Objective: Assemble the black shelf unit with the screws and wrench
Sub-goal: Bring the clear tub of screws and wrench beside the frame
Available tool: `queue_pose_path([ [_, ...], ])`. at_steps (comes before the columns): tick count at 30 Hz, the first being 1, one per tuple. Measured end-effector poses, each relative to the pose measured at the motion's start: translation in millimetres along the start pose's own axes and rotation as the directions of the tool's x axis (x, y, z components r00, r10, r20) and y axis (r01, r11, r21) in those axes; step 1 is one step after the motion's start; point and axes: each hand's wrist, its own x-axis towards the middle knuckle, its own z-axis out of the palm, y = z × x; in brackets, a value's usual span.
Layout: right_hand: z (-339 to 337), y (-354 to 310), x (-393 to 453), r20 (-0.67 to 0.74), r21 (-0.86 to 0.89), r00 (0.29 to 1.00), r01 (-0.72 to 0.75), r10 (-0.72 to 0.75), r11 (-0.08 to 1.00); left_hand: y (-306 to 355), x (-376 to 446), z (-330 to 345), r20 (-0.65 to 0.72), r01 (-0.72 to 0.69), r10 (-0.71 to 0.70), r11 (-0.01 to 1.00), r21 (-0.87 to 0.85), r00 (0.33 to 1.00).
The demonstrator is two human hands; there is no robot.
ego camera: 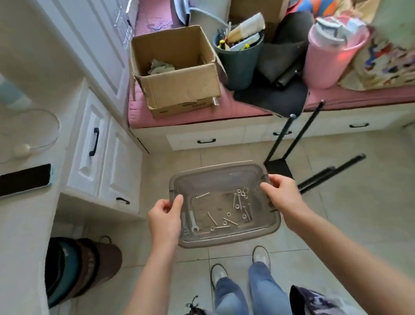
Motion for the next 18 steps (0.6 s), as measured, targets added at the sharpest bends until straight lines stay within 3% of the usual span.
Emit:
queue_pose_path([
  [9,-136.0,53.9,27.1,-0.217,0.256,0.972,-0.036,0.094,0.966,44.9,-27.2,141.6,0.229,-0.126,0.107,0.99,0.069,0.968],
  [18,-287.5,95.3,62.4,-0.328,0.348,0.928,-0.052,0.174,0.936,92.2,-75.6,299.1,0.346,-0.228,0.171,0.965,0.13,0.922],
])
